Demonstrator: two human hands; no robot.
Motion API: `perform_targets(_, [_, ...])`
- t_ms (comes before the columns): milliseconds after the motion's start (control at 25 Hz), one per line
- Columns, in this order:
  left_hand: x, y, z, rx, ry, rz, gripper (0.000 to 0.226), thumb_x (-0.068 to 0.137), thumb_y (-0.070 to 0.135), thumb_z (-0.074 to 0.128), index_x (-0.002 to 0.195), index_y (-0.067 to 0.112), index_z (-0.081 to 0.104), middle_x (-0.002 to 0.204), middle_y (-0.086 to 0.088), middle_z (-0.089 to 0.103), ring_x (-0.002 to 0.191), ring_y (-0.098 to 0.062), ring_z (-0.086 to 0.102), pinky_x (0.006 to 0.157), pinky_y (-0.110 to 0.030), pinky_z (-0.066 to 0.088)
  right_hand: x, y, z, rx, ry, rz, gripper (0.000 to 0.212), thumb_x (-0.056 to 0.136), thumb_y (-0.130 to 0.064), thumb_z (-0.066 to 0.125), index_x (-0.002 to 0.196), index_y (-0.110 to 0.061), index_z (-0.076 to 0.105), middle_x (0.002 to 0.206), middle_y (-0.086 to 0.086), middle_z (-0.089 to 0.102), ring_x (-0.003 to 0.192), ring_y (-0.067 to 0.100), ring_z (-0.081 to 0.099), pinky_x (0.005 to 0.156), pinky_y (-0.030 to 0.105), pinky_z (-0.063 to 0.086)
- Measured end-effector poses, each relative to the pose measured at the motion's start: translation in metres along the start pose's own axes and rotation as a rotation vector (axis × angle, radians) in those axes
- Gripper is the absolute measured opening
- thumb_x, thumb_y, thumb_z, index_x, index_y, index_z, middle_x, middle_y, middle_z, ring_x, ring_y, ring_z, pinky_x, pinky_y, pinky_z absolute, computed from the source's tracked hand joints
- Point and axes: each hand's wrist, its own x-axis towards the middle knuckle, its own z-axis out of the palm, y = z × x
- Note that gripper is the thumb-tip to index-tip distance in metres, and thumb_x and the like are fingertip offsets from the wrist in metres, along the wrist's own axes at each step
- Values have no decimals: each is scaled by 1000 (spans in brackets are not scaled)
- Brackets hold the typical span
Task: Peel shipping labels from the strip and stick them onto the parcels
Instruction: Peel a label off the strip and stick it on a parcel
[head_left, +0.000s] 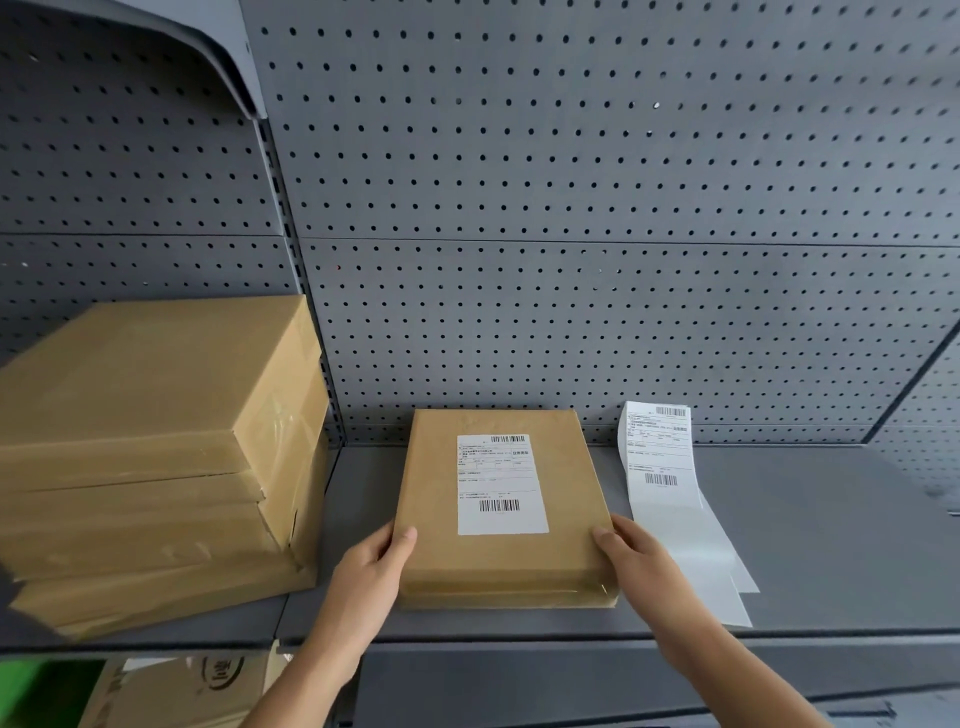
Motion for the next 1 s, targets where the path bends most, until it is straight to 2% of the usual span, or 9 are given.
perform_targets(80, [-8, 7, 7, -4, 8, 22, 24, 102, 42, 54, 111, 34, 74, 99, 28, 76, 103, 2, 66, 84, -20, 46, -5, -3, -8, 32, 56, -23, 25, 104, -29, 46, 121, -26, 63, 109, -12, 68, 95, 5, 60, 70, 23, 44])
perform_targets(120, [-12, 11, 12, -3, 4, 34, 22, 102, 42, 54, 107, 35, 74, 98, 29, 76, 99, 6, 67, 83, -21, 47, -9, -5, -15, 46, 88, -34, 24, 104, -28, 46, 120, -27, 64, 108, -13, 68, 94, 4, 60, 69, 23, 43])
perform_targets(200, [-19, 21, 26, 2, -16, 72, 20, 100, 43, 56, 107, 36, 73, 99, 30, 75, 91, 16, 64, 79, -18, 46, -15, -8, -34, 76, 147, -56, 22, 104, -27, 46, 115, -30, 64, 108, -15, 68, 97, 3, 59, 74, 25, 44])
perform_targets(280, [-23, 33, 46, -9, -34, 103, 19, 98, 43, 59, 109, 34, 71, 102, 25, 76, 89, 18, 63, 76, -16, 45, -22, -10, -61, 87, 206, -70, 20, 103, -26, 47, 112, -33, 63, 108, -17, 66, 99, 1, 58, 80, 30, 43])
perform_targets(400, [-21, 54, 86, -61, -73, 136, 20, 96, 39, 65, 112, 28, 68, 107, 16, 75, 93, 8, 66, 74, -15, 46, -28, -7, -108, 104, 302, -80, 19, 101, -26, 50, 114, -32, 63, 109, -15, 65, 100, 3, 57, 87, 34, 39])
perform_targets(600, [-22, 94, 180, -85, -273, 157, 27, 93, 38, 69, 114, 23, 61, 108, 11, 71, 98, -1, 67, 75, -20, 49, -23, 13, -206, 142, 470, -58, 23, 100, -26, 51, 117, -28, 66, 111, -6, 67, 106, 17, 59, 92, 38, 40])
perform_targets(800, [-18, 118, 280, -34, -418, 152, 34, 90, 44, 71, 112, 22, 57, 111, 5, 70, 100, -10, 69, 91, -37, 58, 4, 49, -301, 206, 584, 30, 19, 96, -24, 54, 106, -29, 70, 113, -1, 67, 111, 24, 58, 109, 47, 42])
perform_targets(920, [-13, 125, 322, 21, -445, 156, 33, 92, 45, 67, 111, 22, 56, 110, 6, 68, 98, -10, 67, 79, -25, 55, 22, 68, -336, 255, 604, 52, 15, 96, -21, 57, 94, -29, 69, 117, 2, 67, 116, 26, 58, 111, 49, 41])
perform_targets(1000, [-7, 126, 344, 53, -442, 153, 31, 95, 44, 65, 112, 20, 55, 108, 5, 67, 94, -7, 64, 68, -18, 47, 34, 77, -351, 273, 621, 62, 16, 97, -17, 57, 101, -28, 68, 120, 3, 65, 117, 26, 57, 113, 47, 40])
